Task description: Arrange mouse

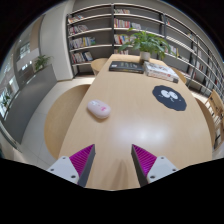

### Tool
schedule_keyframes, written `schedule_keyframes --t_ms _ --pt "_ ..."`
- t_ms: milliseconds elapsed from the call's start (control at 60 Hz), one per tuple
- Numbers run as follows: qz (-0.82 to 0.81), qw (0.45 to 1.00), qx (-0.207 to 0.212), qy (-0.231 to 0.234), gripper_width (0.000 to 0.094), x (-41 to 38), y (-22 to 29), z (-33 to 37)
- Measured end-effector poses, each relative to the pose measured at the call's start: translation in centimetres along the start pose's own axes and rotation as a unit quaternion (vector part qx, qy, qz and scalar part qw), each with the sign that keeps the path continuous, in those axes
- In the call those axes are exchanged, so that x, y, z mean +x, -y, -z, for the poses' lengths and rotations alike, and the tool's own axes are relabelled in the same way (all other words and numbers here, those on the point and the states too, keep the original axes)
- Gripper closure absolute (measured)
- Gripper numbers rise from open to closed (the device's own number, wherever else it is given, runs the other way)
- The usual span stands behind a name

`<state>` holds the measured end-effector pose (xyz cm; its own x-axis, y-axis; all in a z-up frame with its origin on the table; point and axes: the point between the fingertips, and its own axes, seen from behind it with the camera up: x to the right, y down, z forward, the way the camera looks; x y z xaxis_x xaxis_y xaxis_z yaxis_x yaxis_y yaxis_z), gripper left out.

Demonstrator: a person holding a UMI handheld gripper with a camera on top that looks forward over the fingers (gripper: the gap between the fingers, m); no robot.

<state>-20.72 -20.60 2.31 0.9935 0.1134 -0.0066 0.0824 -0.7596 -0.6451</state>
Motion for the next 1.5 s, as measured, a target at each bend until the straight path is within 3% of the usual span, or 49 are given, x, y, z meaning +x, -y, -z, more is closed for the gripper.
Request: schedule_keyframes --t_ms 267,467,583,650,733,783,867,1033,1200,1317,1500 --pt "0.000 1.000 -0.019 0.004 0.0210 -5.1 5.0 -9.3" --pt "0.007 1.000 -0.019 -0.002 0.0208 -4.6 9.7 -13.4" --pt "-0.008 0.999 -0.019 -0.029 0.0226 -2.8 11.6 -15.2" --pt "-0.014 0.999 -0.020 -0.044 0.0252 -1.8 12.1 -15.5" --pt "-0.033 0.998 -0.020 -0.058 0.0356 -1.0 12.2 -15.7" --pt "-0.044 0.997 -0.019 -0.053 0.0430 -0.9 12.1 -15.7" --pt "-0.057 0.997 -0.017 -0.047 0.0458 -0.9 12.0 -15.8" --pt "-0.052 0.998 -0.022 -0.039 0.0600 -1.1 11.9 -15.6" --pt "-0.013 0.999 -0.044 -0.022 0.0602 -1.2 11.6 -14.8" --pt "0.007 1.000 -0.001 -0.011 0.0602 0.1 17.5 -12.0" --pt "0.010 0.989 0.138 -0.048 0.0601 9.2 33.8 -4.3"
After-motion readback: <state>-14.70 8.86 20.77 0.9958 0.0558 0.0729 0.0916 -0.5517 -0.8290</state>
